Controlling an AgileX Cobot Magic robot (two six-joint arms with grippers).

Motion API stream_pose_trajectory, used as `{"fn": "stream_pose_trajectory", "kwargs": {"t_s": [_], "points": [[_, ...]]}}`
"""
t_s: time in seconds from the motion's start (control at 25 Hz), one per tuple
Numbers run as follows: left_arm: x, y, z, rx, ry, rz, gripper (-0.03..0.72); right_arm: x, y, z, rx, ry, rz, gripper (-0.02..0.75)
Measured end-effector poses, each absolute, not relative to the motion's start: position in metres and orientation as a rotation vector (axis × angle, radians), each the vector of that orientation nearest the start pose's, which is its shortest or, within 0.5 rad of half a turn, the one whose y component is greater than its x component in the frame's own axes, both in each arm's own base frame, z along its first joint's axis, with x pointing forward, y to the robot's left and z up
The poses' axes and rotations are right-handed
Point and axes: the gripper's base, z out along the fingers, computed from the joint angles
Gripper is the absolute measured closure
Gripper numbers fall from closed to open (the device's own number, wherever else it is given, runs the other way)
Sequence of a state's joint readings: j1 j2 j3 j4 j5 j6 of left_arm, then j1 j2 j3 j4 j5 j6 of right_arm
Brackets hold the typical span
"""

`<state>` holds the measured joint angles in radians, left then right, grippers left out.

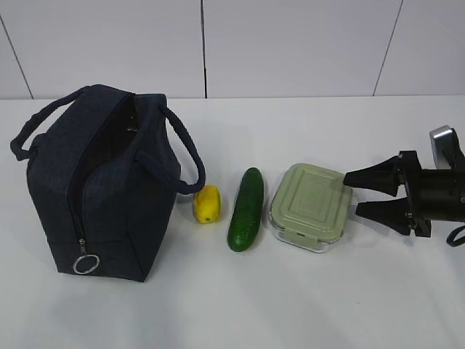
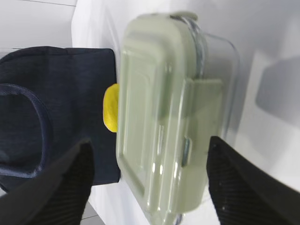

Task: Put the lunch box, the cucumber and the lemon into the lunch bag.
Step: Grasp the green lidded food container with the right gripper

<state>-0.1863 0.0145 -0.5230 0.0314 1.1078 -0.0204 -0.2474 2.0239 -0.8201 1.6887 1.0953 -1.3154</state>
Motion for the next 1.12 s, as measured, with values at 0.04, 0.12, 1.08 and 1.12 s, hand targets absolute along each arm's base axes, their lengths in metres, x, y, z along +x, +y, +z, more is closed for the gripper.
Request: {"fn": "stream_pose_trajectory", "kwargs": {"t_s": [0.04,0.12,1.08,1.12], "points": [[-0.007,0.004,0.28,0.17,2.077,-0.088,0.449,0.327,0.0,0.113,0.374,2.248,1.43,0.172],[-0.007,0.004,0.28,0.17,2.077,-0.088,0.449,0.331,-0.001,0.114,0.347,2.251,1.421,0.172],[-0.007,0.004,0.28,0.17,2.077,-0.088,0.451,0.333,0.016,0.071,0.467,2.283,1.556,0.172],[-0.007,0.004,0.28,0.17,2.077,-0.088,0.451,0.334,0.016,0.071,0.472,2.274,1.554,0.172]]}}
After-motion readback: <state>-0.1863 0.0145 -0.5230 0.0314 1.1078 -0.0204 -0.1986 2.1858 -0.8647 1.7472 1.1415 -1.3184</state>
